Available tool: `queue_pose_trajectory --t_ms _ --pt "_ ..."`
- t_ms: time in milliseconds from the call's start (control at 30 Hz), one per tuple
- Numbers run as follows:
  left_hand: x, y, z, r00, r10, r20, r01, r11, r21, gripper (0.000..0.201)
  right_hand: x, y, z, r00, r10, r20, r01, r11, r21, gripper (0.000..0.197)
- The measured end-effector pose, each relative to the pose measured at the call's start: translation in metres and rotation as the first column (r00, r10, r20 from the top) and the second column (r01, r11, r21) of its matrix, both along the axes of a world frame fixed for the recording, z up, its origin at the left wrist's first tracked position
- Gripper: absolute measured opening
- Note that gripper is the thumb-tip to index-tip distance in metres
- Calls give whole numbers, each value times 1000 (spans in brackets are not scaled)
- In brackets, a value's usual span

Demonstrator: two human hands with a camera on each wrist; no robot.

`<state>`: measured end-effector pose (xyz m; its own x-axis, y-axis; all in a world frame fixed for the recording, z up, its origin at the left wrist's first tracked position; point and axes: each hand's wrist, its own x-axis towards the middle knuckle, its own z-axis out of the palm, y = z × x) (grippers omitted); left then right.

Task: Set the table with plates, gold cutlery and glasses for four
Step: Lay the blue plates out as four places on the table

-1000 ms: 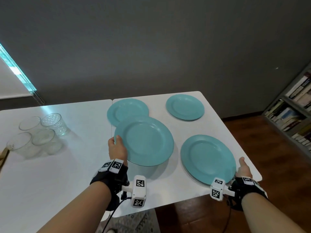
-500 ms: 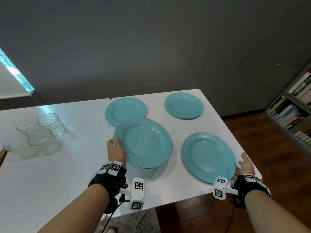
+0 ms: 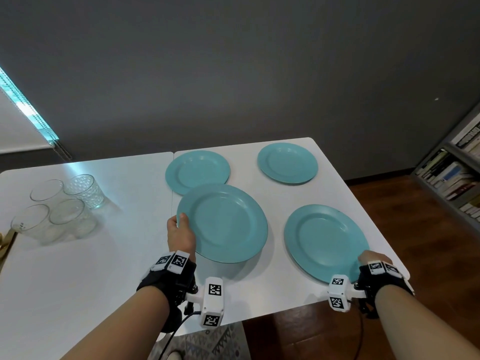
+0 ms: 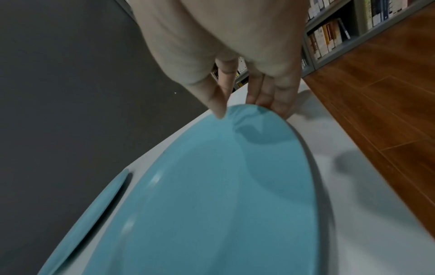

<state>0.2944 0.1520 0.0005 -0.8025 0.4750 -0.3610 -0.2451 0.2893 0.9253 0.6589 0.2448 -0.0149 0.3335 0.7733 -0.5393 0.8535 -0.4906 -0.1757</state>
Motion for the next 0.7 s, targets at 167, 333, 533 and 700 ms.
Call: queue_pose_trajectory --t_ms 167,333,533,700 --pt "3 1 -1 1000 -6 5 6 1000 14 35 0 0 -4 957 247 155 -238 969 -71 32" --pt "7 3 -3 1000 -21 8 21 1000 18 35 7 4 -10 941 292 170 -283 956 -77 58" --pt "6 4 -7 1000 -21 16 21 999 31 34 15 3 -9 988 130 86 -127 991 -38 46" --pt "2 0 -11 999 -27 37 27 999 19 33 0 14 -4 932 -294 -213 316 946 74 40"
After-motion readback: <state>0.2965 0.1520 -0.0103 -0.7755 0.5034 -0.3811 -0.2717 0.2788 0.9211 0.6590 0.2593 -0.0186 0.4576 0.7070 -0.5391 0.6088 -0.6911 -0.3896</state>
